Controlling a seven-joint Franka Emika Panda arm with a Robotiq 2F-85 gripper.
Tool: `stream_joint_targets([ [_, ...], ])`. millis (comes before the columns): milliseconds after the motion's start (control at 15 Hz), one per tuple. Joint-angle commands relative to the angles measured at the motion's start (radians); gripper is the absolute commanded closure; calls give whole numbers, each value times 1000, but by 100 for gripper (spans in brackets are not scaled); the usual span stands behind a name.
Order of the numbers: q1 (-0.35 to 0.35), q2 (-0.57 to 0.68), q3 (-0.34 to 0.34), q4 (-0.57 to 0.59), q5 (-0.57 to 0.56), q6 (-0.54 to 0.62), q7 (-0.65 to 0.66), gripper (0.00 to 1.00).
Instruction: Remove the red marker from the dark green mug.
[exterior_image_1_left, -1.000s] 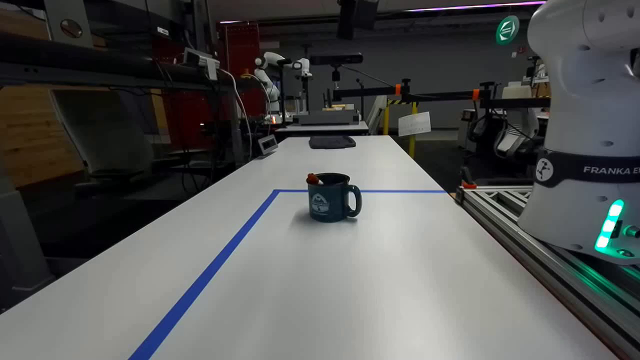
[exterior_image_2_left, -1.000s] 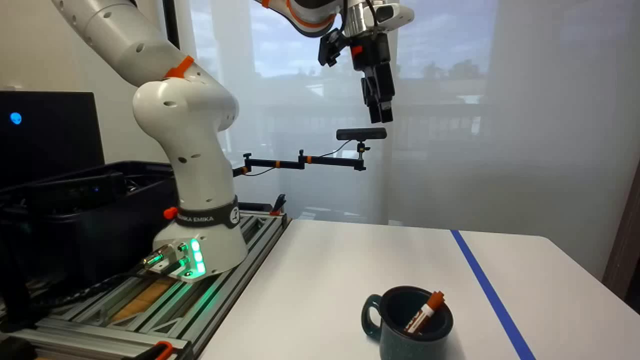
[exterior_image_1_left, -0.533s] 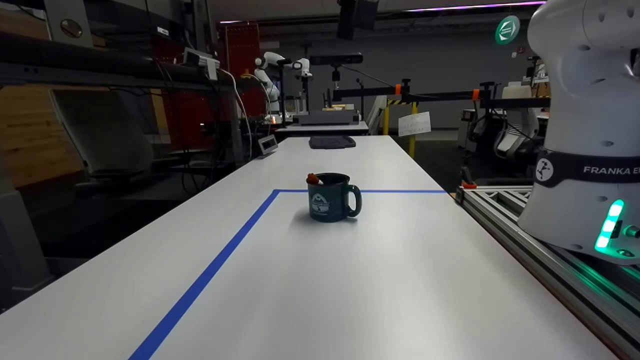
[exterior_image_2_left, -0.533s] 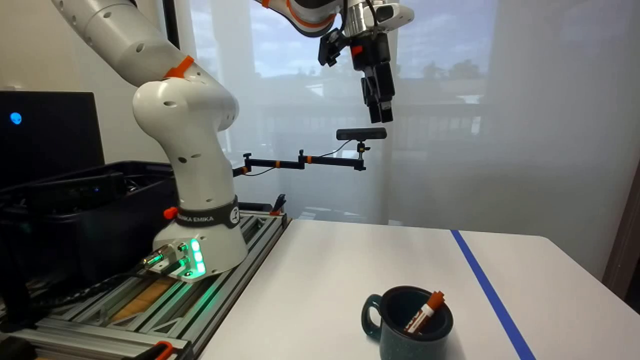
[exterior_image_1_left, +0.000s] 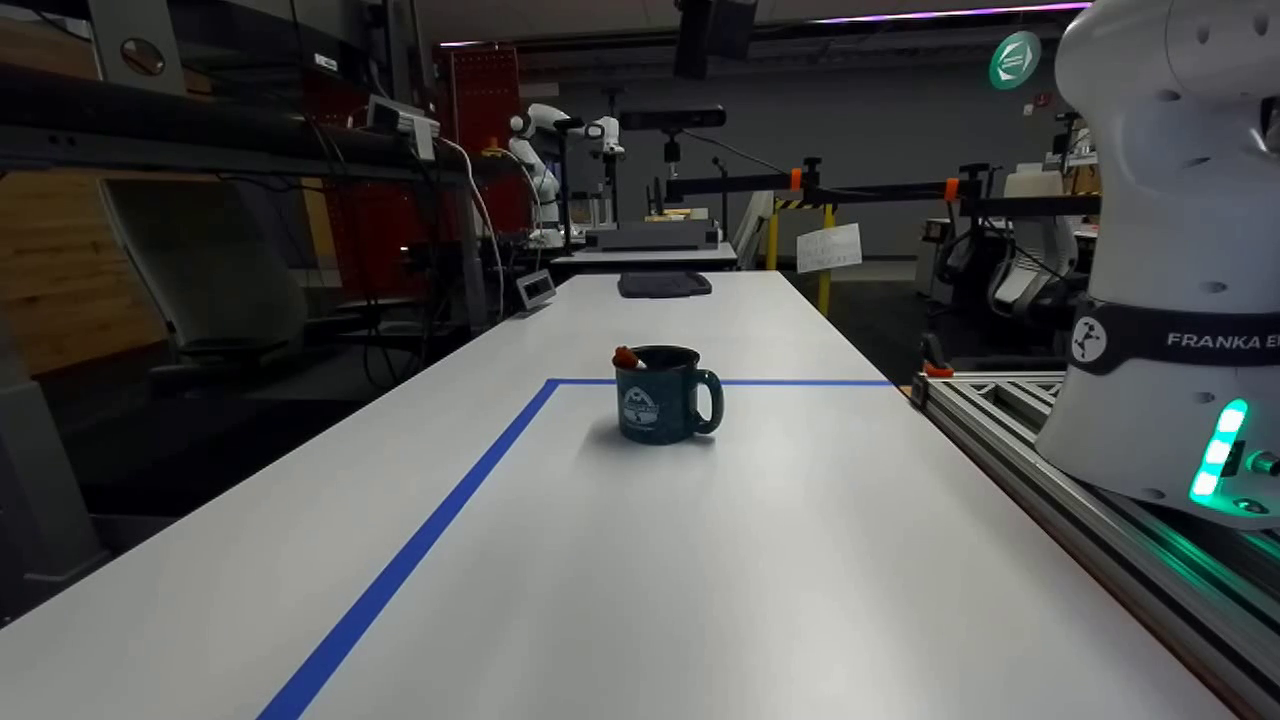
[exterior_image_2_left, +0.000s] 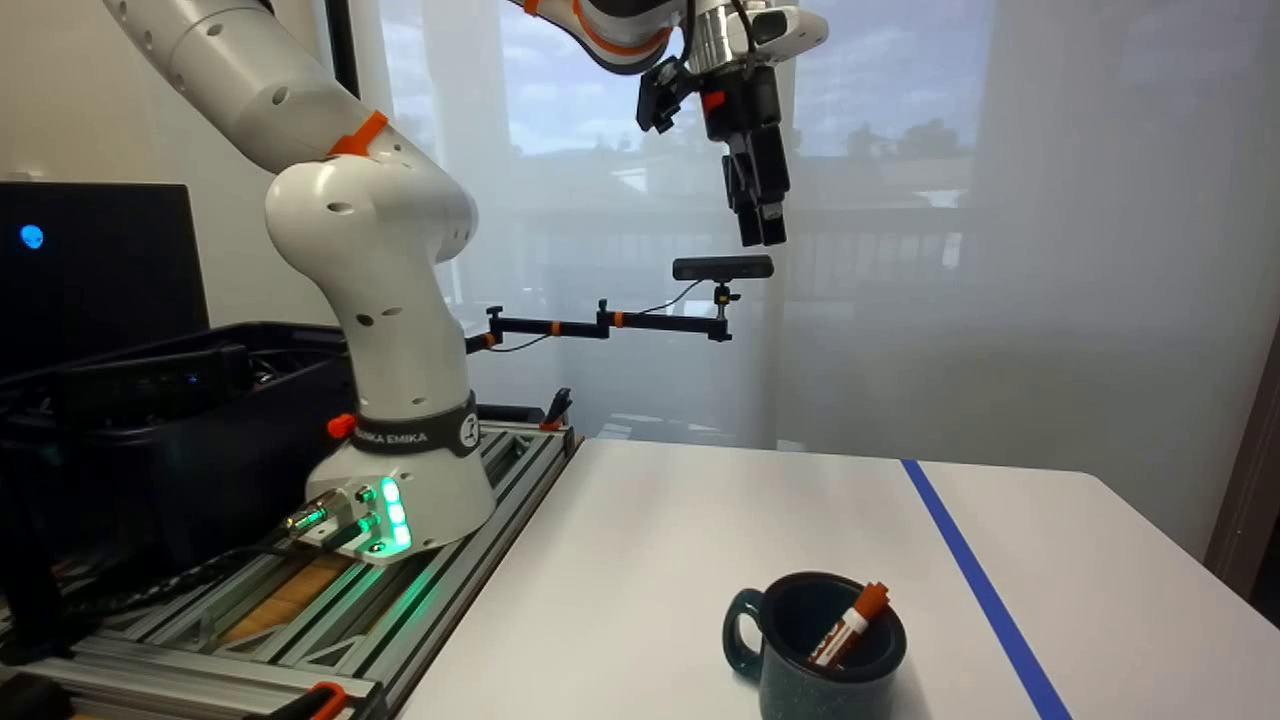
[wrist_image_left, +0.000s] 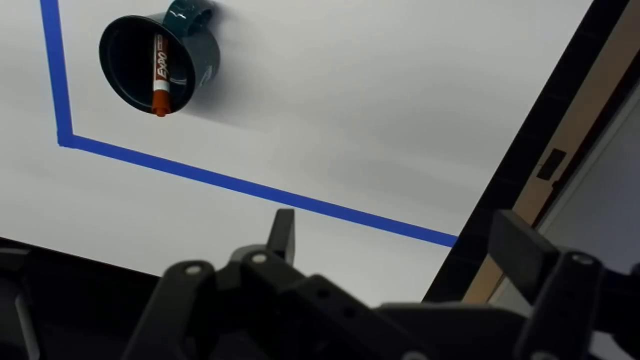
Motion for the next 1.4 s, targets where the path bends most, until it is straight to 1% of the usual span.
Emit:
stream_joint_targets([
  [0,-11,7,0,-6,-27,18,27,0],
  [400,-69,22,0,-68,-90,94,59,0],
  [467,-85,51,5,-37,-109,96,68,0],
  [600,-114,49,6,-46,-147,124,88,0],
  [667,-140,52,13,-46,-182,144,103,0],
  [867,-190,62,5,-46,-246,161,134,0],
  [933,-197,65,-3,-46,-250,150,136,0],
  [1000,-193,77,-17,-46,-230,140,135,0],
  [1067,-175,62,-18,-45,-224,136,114,0],
  [1333,-183,81,-27,-46,-223,136,122,0],
])
